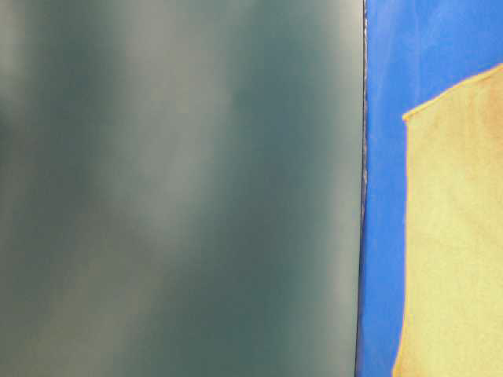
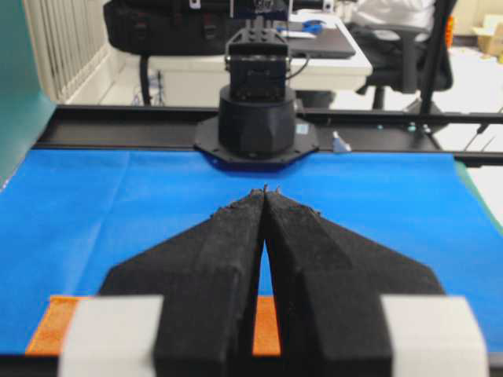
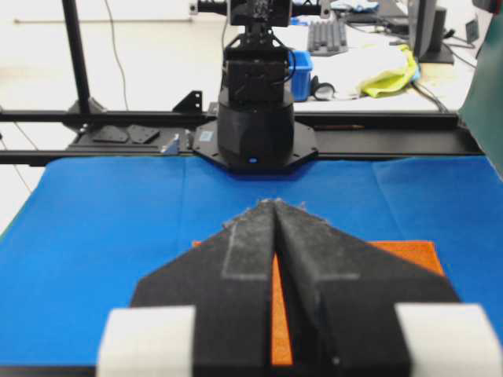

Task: Fold the orange towel.
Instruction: 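Move both grippers to the towel's top corners and pinch them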

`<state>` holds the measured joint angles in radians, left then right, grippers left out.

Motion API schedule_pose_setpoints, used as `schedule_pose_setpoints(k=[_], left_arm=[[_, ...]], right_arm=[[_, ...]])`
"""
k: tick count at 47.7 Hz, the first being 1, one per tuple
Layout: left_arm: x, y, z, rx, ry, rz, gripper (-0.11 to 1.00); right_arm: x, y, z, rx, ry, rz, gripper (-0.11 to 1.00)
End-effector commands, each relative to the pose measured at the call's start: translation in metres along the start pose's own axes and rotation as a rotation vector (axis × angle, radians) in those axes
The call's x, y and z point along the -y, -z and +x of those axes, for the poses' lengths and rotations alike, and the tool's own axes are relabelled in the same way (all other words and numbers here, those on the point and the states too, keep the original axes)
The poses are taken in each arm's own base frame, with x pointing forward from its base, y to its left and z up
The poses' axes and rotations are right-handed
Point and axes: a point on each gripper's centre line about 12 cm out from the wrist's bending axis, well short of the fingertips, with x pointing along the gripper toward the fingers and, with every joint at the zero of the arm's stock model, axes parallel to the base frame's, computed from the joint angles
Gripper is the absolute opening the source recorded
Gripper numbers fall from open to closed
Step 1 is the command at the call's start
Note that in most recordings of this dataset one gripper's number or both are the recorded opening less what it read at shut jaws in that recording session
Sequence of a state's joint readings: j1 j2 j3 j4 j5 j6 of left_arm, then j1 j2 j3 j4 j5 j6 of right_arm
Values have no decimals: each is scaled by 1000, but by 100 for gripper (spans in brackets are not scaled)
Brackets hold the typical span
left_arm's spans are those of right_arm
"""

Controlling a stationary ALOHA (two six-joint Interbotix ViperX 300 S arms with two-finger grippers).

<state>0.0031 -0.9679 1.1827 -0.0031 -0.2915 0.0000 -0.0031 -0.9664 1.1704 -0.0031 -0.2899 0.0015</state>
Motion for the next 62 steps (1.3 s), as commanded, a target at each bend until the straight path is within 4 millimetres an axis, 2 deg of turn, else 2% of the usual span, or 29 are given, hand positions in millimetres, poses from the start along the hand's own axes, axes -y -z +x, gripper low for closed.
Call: schedule_pose_setpoints(k=[1,11,19,29,33,37,39,42,46,49,54,62], left_arm=[[-1,-3,3,-8,-5,-15,1],[-16,9,4,-82,-79,-20,1],[-34,28,8,-176,-165,-29,1],[-56,51,10,-261,-264,-42,2],[-69,64,8,-298,-326,-54,16],[-82,77,5,-323,-385,-66,40],[-90,85,4,-336,-420,-75,55],[-100,95,3,-354,-459,-82,73],[-112,112,2,-398,-505,-96,90],[-120,123,2,-426,-534,-108,93],[-132,142,2,-475,-572,-122,92],[-148,167,10,-546,-597,-133,92]], right_arm=[[2,-10,5,22,12,6,2],[24,-2,24,-95,109,34,2],[53,20,44,-236,223,60,2],[96,59,69,-392,349,93,2],[109,72,80,-437,379,103,2],[127,91,91,-494,418,120,6],[134,99,95,-515,430,124,16],[145,113,101,-548,450,129,37],[158,132,109,-586,465,129,58],[166,143,114,-605,474,130,62],[178,161,118,-644,491,137,58],[188,185,121,-690,505,151,57]])
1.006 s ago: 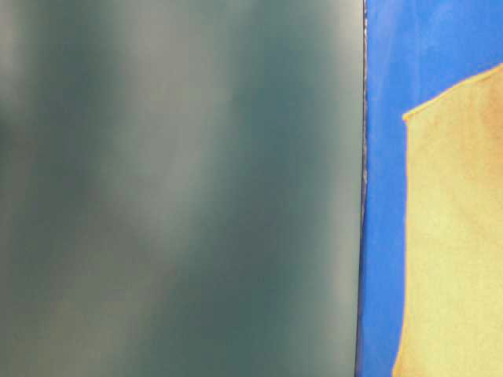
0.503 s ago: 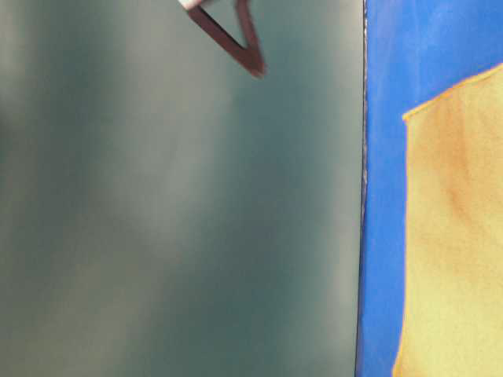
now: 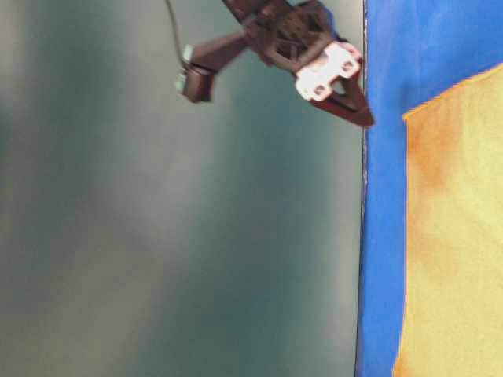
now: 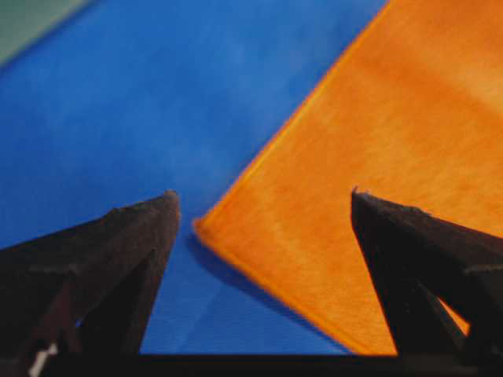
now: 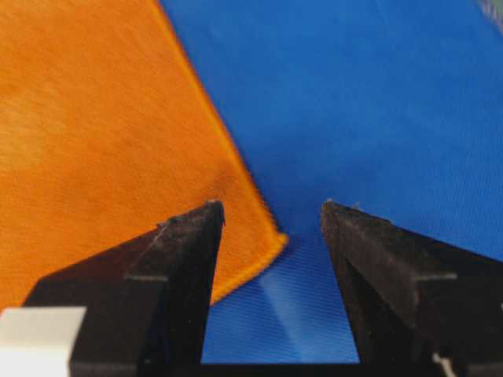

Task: Fold the orange towel.
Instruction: 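Move both grippers to the towel's top corners and pinch them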

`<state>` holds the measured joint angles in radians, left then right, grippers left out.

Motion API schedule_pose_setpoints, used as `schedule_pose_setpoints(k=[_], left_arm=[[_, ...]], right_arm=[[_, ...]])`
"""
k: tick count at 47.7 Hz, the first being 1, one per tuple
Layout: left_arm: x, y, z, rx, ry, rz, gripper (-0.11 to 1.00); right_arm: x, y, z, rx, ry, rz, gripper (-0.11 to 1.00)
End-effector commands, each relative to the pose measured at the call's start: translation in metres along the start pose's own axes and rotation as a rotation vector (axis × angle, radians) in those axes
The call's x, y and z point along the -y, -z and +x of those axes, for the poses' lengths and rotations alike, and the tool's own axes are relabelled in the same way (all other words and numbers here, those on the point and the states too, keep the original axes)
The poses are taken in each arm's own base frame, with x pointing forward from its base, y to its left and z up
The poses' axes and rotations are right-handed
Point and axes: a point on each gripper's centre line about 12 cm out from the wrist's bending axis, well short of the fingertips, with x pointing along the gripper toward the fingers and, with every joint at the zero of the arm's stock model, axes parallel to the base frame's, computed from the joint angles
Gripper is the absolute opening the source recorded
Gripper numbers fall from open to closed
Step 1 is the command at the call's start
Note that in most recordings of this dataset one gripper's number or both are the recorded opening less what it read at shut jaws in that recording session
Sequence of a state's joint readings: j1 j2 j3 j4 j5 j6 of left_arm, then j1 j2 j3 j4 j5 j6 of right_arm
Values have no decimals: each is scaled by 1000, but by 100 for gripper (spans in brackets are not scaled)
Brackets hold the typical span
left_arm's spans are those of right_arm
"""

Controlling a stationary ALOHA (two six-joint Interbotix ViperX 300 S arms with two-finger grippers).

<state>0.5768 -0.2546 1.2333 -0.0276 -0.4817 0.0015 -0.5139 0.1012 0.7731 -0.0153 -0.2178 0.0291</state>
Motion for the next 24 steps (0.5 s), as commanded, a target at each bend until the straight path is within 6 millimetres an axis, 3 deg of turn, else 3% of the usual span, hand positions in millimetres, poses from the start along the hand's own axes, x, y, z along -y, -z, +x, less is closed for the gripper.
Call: schedule_pose_setpoints(k=[1,19,24], left_arm=[[-3,-3,14,-1,-12,-1,92],[-17,19,46,-120,-52,5,90],[-19,24,48,-143,-57,3,83]], right_arm=[[1,-8,7,29,1,-3,57],[4,15,25,-21,7,4,57],[4,13,26,-11,7,4,53]])
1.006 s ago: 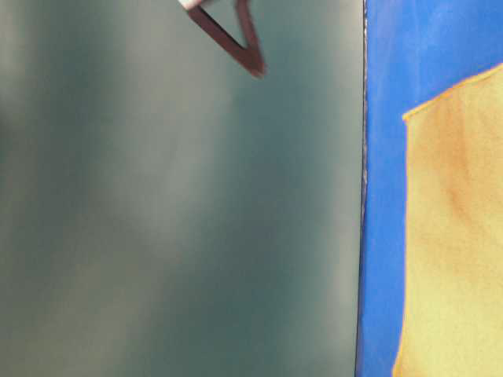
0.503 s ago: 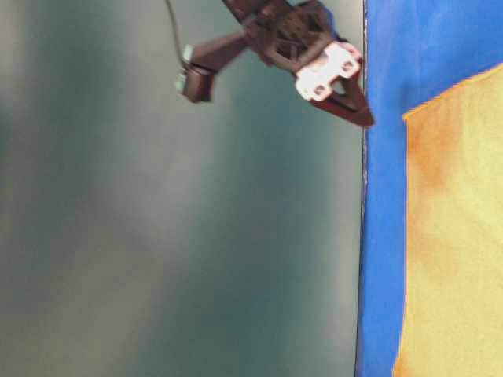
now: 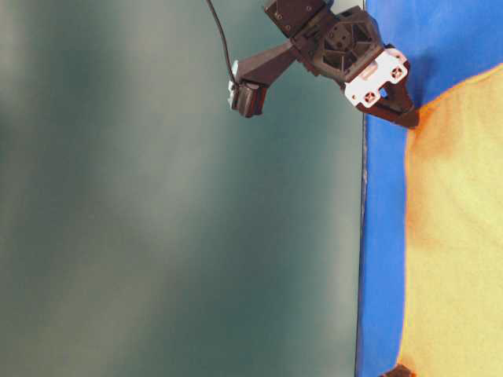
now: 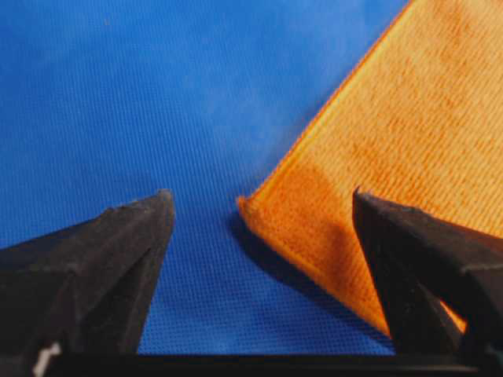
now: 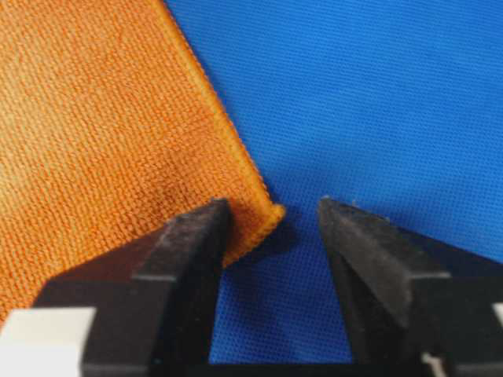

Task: Fold the orange towel.
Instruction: 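Move both grippers to the towel's top corners and pinch them, then pull the top corners down toward the bottom edge, folding in half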

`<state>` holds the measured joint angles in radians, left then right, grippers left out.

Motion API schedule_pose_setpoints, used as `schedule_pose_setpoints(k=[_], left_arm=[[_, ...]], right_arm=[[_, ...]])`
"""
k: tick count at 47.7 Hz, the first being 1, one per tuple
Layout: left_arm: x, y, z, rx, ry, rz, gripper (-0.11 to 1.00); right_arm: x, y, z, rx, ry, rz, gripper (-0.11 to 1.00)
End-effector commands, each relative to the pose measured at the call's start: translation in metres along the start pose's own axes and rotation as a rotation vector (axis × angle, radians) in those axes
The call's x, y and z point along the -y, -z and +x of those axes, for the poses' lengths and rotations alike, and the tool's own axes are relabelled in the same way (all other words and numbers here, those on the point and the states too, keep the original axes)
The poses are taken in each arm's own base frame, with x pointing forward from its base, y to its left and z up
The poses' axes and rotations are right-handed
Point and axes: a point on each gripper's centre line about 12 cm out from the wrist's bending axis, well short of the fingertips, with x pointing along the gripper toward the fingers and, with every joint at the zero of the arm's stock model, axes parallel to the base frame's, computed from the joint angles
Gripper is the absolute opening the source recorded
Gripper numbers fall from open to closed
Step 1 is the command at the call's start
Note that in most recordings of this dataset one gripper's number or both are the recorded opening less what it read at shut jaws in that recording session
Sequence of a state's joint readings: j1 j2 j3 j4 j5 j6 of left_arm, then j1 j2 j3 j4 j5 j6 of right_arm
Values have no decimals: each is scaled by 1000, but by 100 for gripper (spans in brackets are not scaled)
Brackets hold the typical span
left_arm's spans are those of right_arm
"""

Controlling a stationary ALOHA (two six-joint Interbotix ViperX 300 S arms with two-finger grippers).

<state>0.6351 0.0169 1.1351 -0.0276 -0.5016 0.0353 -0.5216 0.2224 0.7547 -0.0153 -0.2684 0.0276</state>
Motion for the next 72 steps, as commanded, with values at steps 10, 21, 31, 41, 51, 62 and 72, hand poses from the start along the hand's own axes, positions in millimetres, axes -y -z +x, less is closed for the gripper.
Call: schedule_pose_setpoints(k=[10,21,31,41,51,62,72], left_arm=[[-1,7,7,-38,-3,4,33],[1,7,6,-37,6,24,3],[3,-9,-1,4,12,50,3],[4,-32,-19,56,15,55,3],[5,-37,-27,76,16,55,3],[21,-36,-37,67,68,87,3],[51,-36,-65,43,169,139,3]], right_arm=[[1,-10,-2,35,1,0,6],[1,-10,-2,35,1,2,2],[0,-20,-11,67,0,2,2],[0,-33,-28,115,-1,2,2],[0,-34,-31,120,-1,5,2],[-7,-37,-42,113,-15,-6,2],[-39,-44,-70,138,-86,-53,2]])
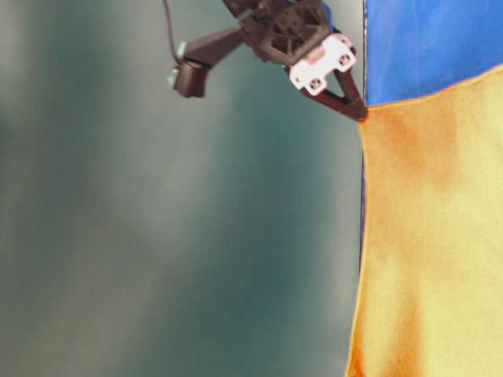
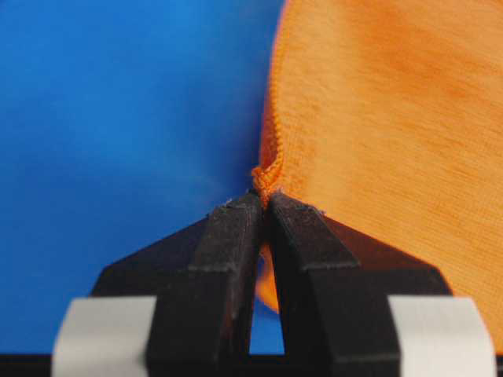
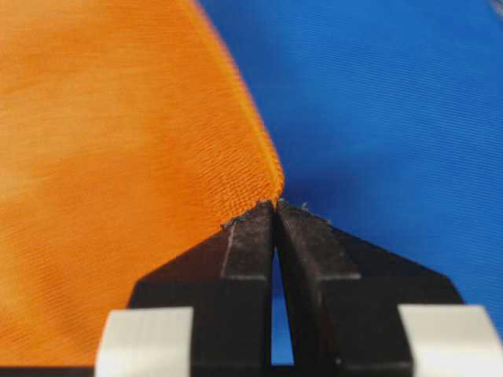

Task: Fold the orange towel.
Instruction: 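Pull the top corners down toward the bottom edge, folding in half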

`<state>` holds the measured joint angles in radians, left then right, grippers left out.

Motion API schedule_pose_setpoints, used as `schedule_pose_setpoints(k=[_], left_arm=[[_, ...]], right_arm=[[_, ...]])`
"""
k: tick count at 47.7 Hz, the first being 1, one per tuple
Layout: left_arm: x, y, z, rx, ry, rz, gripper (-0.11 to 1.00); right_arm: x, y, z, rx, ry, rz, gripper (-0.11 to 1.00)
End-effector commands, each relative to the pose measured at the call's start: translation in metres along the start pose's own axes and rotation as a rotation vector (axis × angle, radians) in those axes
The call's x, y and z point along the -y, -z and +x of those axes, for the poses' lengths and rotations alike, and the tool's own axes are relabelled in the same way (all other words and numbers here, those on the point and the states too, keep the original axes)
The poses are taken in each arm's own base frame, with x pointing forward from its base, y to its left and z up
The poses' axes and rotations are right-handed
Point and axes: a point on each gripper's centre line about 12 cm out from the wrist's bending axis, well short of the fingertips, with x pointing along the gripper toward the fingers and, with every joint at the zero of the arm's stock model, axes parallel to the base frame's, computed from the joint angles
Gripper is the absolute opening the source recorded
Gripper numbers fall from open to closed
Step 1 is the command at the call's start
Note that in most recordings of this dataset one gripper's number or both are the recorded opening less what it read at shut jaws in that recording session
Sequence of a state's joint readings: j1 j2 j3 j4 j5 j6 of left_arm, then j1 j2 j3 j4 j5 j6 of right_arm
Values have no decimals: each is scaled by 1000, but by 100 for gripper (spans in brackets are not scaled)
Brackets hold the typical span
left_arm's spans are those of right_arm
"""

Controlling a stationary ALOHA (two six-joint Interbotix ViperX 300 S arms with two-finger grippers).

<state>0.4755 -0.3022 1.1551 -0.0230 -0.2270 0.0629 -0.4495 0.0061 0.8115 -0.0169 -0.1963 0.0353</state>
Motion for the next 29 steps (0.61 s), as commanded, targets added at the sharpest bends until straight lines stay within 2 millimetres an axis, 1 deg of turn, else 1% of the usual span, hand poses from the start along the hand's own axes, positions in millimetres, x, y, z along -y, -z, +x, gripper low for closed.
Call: schedule_pose_setpoints(k=[1,2,9,14,15,22,29], left_arm=[[13,-8,-13,12,44,21,3],[16,-8,-16,13,55,27,3],[41,-9,-39,31,145,61,3],[55,-3,-52,41,207,68,3],[58,-2,-55,43,218,67,3],[82,7,-70,33,326,70,3],[102,15,-76,1,408,92,3]], right_arm=[[-16,-15,-18,54,-38,-19,2],[-23,-16,-22,57,-53,-29,2],[-52,-16,-41,67,-125,-64,2],[-71,-11,-51,55,-176,-75,2],[-76,-7,-53,45,-191,-80,2],[-99,4,-59,2,-248,-94,2],[-118,13,-64,-36,-296,-99,2]])
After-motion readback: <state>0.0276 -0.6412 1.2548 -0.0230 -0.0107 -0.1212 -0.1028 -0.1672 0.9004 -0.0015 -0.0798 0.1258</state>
